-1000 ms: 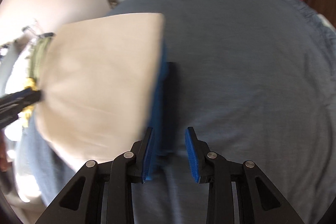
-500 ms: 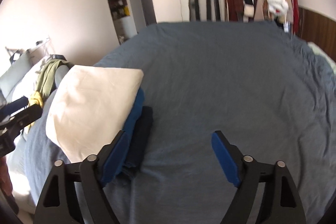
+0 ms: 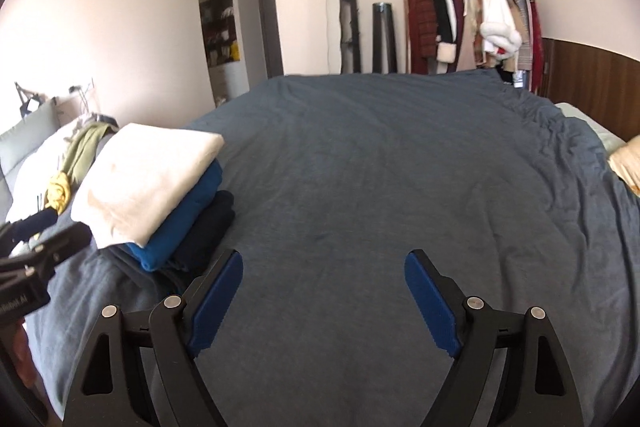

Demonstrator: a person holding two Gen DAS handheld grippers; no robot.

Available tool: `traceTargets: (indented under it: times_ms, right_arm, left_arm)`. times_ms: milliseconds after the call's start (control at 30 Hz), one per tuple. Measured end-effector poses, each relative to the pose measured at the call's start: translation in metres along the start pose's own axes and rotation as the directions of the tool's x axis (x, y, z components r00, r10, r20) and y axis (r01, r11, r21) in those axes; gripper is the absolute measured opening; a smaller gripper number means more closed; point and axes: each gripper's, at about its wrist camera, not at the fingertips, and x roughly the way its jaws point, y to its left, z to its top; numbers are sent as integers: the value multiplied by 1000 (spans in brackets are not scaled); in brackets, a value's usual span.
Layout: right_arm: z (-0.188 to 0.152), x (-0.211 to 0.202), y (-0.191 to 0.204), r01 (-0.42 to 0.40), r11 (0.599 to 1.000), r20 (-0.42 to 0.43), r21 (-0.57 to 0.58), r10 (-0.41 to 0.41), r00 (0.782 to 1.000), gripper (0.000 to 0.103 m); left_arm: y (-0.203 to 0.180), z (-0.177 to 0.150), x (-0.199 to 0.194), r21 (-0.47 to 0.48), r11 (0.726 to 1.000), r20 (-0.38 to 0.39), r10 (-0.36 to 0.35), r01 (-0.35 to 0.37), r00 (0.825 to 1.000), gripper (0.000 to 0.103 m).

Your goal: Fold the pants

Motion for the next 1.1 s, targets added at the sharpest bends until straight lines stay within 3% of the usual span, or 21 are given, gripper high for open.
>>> traceTargets:
  times_ms: [233, 500, 1100]
  right_arm:
    - [-7, -53, -17, 30, 997, 16, 65, -31, 999, 84]
    - [-24, -108, -20, 87, 996, 59, 25, -88, 994, 89]
    - [-60, -175, -35, 132, 991, 69, -9, -131, 989, 89]
  left_arm:
    - [-19, -4, -45, 14, 1000, -1, -17, 17, 1000, 93]
    - [-40, -14, -87, 45, 998, 40, -37, 35, 999, 97]
    - [-72, -45, -136, 64, 995, 21, -76, 75, 997, 101]
